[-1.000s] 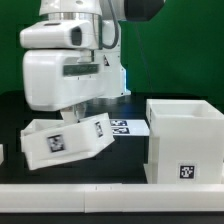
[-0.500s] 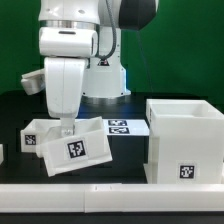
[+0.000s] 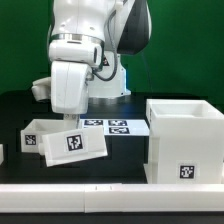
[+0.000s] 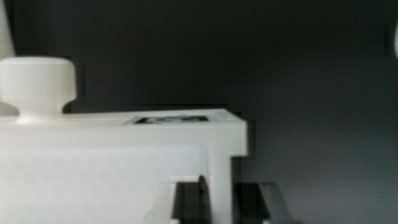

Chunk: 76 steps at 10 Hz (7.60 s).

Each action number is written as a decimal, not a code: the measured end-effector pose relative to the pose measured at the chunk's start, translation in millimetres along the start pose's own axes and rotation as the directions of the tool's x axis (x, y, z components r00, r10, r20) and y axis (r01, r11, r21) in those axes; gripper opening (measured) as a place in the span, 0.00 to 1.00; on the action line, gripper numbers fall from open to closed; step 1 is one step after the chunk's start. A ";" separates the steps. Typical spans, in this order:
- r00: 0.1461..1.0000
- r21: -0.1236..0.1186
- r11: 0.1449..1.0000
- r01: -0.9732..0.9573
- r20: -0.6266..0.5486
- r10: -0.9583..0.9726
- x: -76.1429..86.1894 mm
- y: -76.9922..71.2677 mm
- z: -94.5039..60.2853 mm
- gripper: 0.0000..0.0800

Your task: Assemble drawer

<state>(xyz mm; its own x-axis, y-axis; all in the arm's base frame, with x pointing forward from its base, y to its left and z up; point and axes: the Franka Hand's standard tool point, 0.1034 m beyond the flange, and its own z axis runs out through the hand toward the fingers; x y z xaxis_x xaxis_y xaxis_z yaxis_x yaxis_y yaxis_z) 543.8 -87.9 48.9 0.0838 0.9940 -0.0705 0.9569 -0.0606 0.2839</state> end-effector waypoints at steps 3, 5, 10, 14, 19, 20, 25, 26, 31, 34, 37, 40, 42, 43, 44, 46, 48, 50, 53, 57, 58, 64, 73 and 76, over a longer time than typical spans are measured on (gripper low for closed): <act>1.000 0.003 1.000 -0.005 0.000 0.005 -0.5 -1.1 0.7 0.05; 1.000 -0.022 1.000 -0.007 0.000 0.007 -0.5 -1.2 1.7 0.05; 1.000 -0.183 0.983 -0.024 -0.006 0.023 1.7 -5.3 8.6 0.05; 0.999 -0.145 0.988 -0.053 -0.011 0.052 3.6 -9.2 10.2 0.05; 0.997 0.169 0.983 -0.077 0.017 0.075 -2.3 -20.8 15.4 0.05; 0.997 0.258 0.963 -0.080 0.027 0.075 -5.2 -26.3 15.5 0.05; 0.998 0.330 0.942 -0.060 0.025 0.055 -7.4 -23.0 18.7 0.05; 0.998 0.329 0.942 -0.064 0.027 0.058 -8.1 -23.0 18.7 0.05; 0.998 0.395 0.916 -0.066 0.030 0.059 -9.1 -29.1 21.7 0.67; 0.998 0.430 0.901 -0.055 0.022 0.051 -4.9 -35.7 25.3 0.80; 0.998 0.404 0.912 -0.063 0.022 0.059 -10.0 -39.0 32.2 0.81; 0.997 0.332 0.940 -0.078 0.020 0.076 -12.9 -43.5 34.4 0.81; 0.996 0.325 0.942 -0.086 0.022 0.084 -12.0 -43.9 34.6 0.81; 0.996 0.325 0.942 -0.086 0.022 0.084 -12.2 -43.8 34.7 0.81; 0.996 0.326 0.941 -0.086 0.023 0.084 -12.4 -44.1 34.8 0.65; 0.996 0.326 0.941 -0.087 0.023 0.084 -12.4 -44.4 35.0 0.47; 0.996 0.326 0.941 -0.087 0.023 0.084 -12.5 -44.4 35.0 0.29; 1.000 0.321 0.947 -0.012 -0.002 0.013 -12.4 -42.2 33.6 0.05; 0.999 0.298 0.953 0.052 -0.021 -0.047 14.7 -26.0 29.3 0.05; 0.999 0.257 0.966 -0.042 -0.003 0.045 45.9 -16.5 23.2 0.05; 0.999 0.259 0.965 -0.045 -0.002 0.047 44.3 -16.7 23.4 0.05; 0.999 0.320 0.947 -0.038 0.009 0.037 54.8 -18.2 20.7 0.05; 1.000 0.325 0.946 0.004 -0.016 0.001 83.8 -14.4 21.1 0.05; 1.000 0.330 0.944 0.015 -0.016 -0.011 83.4 -20.3 23.3 0.05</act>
Offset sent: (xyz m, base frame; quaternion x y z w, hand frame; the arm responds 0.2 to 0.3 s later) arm 0.0000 0.0000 0.0000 0.0000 0.0000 0.0000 1.0000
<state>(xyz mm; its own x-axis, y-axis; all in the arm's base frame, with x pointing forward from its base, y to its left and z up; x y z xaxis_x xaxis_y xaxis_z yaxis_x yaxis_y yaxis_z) 537.8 -5.9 15.0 0.0691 0.9959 -0.0583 0.9962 -0.0720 -0.0489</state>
